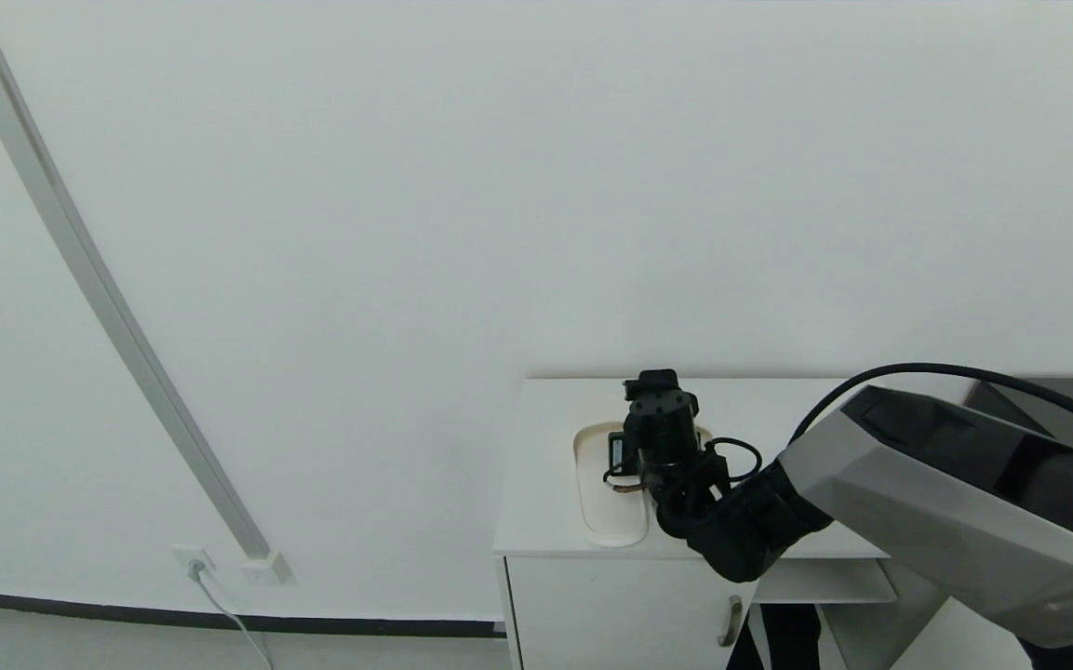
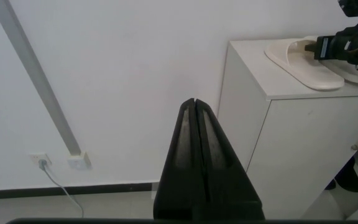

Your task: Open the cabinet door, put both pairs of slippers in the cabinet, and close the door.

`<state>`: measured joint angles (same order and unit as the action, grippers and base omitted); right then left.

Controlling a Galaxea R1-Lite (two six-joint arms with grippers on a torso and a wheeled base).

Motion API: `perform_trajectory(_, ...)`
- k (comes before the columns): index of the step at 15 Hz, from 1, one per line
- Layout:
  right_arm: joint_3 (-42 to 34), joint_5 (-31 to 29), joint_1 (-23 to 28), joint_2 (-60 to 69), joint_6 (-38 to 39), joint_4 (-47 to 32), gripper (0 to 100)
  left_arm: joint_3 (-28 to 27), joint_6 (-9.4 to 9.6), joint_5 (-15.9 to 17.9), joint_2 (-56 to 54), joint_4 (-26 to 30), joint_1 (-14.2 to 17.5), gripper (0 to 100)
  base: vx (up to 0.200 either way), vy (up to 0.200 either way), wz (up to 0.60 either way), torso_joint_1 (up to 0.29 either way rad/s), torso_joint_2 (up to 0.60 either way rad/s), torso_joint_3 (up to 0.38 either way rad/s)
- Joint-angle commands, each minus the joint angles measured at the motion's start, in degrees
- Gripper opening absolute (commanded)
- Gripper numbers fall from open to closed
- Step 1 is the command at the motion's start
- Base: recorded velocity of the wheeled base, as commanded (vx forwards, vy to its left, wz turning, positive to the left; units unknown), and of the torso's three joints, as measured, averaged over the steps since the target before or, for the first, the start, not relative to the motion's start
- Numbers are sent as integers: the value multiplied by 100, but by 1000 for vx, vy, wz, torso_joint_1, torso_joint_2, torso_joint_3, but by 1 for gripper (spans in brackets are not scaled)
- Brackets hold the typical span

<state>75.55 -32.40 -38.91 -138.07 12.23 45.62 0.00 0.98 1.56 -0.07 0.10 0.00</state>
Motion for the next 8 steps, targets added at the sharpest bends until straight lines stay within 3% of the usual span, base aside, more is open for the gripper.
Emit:
perform_trajectory(1,-5,-3,-11,-9,-1,0,0,0,-1,2,7,-1,0,0,0,0,0,0,0,0)
perform_trajectory(5,-40,-29,-55,35,-45,61,0,0,-1,2,7,-1,0,0,0,0,0,0,0,0)
perform_trajectory(8,-506,-20,-178,571,-107,96,0,-9,-1,2,7,-1,0,0,0,0,0,0,0,0)
